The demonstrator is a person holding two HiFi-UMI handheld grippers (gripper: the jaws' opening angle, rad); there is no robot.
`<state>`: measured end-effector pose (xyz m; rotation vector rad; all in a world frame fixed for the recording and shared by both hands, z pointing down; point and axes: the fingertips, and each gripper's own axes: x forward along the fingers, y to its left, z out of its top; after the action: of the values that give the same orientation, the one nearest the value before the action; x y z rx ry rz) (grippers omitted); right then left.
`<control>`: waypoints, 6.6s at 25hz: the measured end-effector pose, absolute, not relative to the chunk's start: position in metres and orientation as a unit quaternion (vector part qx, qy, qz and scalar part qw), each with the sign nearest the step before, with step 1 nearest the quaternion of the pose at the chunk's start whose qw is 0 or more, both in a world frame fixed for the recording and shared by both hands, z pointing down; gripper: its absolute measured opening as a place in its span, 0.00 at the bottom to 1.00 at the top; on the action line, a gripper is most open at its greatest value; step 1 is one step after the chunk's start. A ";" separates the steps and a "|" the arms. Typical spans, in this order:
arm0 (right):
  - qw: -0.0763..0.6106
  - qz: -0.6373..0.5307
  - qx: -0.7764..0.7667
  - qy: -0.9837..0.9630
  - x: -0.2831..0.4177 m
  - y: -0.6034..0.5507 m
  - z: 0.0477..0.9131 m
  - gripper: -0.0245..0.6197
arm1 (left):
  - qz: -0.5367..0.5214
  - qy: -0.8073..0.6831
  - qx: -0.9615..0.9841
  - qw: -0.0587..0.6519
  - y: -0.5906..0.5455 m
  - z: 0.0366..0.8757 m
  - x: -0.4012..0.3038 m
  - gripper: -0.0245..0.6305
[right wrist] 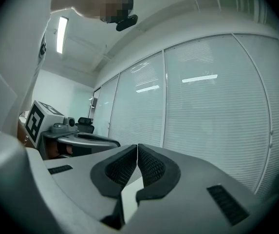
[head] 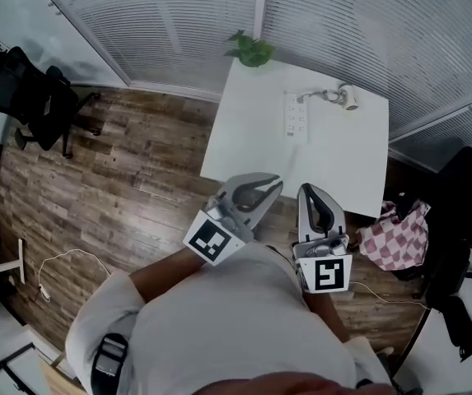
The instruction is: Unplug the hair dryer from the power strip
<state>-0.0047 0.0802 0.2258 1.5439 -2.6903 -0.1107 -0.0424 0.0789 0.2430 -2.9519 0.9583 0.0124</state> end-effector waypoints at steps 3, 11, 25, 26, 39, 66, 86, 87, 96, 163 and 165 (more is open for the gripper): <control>0.021 -0.034 0.503 -0.863 -0.007 0.064 0.228 0.09 | 0.002 0.297 -0.955 0.015 0.062 0.246 -0.042 0.12; 0.027 -0.017 0.519 -0.854 -0.003 0.040 0.237 0.09 | -0.004 0.281 -0.960 0.002 0.035 0.259 -0.036 0.12; 0.022 -0.018 0.506 -0.862 0.012 -0.002 0.238 0.09 | -0.009 0.306 -0.952 0.002 -0.001 0.262 -0.026 0.12; 0.021 -0.019 0.505 -0.863 0.016 -0.006 0.237 0.09 | -0.011 0.306 -0.952 0.002 -0.005 0.263 -0.023 0.12; 0.016 -0.002 0.486 -0.874 0.088 -0.078 0.247 0.09 | -0.029 0.322 -0.946 0.003 -0.076 0.270 0.053 0.12; 0.074 0.043 0.463 -0.882 0.099 -0.171 0.332 0.09 | -0.131 0.311 -0.941 -0.028 -0.170 0.369 0.068 0.12; 0.154 0.121 0.474 -0.859 0.087 -0.248 0.504 0.22 | -0.319 0.238 -0.917 0.042 -0.237 0.549 0.056 0.12; 0.157 0.129 0.474 -0.857 0.086 -0.252 0.516 0.22 | -0.326 0.232 -0.916 0.042 -0.239 0.557 0.056 0.11; 0.184 0.186 0.486 -0.834 0.087 -0.289 0.593 0.28 | -0.389 0.181 -0.901 0.061 -0.262 0.624 0.058 0.11; 0.169 0.198 0.526 -0.810 0.100 -0.332 0.605 0.14 | -0.577 0.124 -0.789 0.169 -0.290 0.681 0.080 0.07; 0.161 0.183 0.522 -0.817 0.098 -0.348 0.583 0.14 | -0.584 0.122 -0.784 0.171 -0.289 0.681 0.079 0.07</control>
<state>0.0976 -0.3478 0.5830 1.4914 -2.3341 0.5221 0.0788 -0.2894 0.6810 -2.2267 0.3464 -1.6584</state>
